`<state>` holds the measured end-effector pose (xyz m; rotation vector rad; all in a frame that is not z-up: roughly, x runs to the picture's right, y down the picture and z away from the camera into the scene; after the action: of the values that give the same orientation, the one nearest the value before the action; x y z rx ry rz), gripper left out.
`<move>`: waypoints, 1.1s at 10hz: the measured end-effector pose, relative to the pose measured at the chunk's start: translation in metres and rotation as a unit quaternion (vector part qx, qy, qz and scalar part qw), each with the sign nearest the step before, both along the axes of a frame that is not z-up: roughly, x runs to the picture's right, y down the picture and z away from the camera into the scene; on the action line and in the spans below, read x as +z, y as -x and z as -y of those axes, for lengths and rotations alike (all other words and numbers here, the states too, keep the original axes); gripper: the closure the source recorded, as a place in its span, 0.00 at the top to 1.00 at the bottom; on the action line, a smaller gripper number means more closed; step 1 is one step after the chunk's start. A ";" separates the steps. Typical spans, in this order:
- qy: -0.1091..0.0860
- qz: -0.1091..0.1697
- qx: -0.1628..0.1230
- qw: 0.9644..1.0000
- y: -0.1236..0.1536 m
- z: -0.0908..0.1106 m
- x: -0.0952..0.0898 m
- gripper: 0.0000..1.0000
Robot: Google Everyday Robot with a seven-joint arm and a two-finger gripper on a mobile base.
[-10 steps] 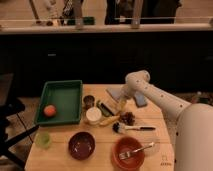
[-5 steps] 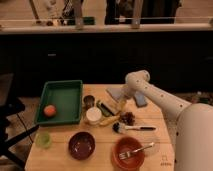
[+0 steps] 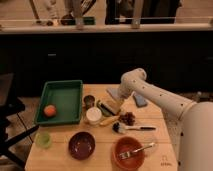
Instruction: Place towel in purple bowl
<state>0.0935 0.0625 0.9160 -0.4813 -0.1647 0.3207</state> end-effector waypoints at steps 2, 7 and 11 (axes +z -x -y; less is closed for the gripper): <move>-0.006 0.004 -0.007 1.000 0.003 0.002 -0.005 0.80; -0.013 0.014 -0.034 0.999 -0.004 0.014 -0.011 0.80; -0.013 0.015 -0.052 0.998 -0.020 0.033 -0.016 0.80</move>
<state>0.1132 0.0293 0.9002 -0.4681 -0.1714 0.2097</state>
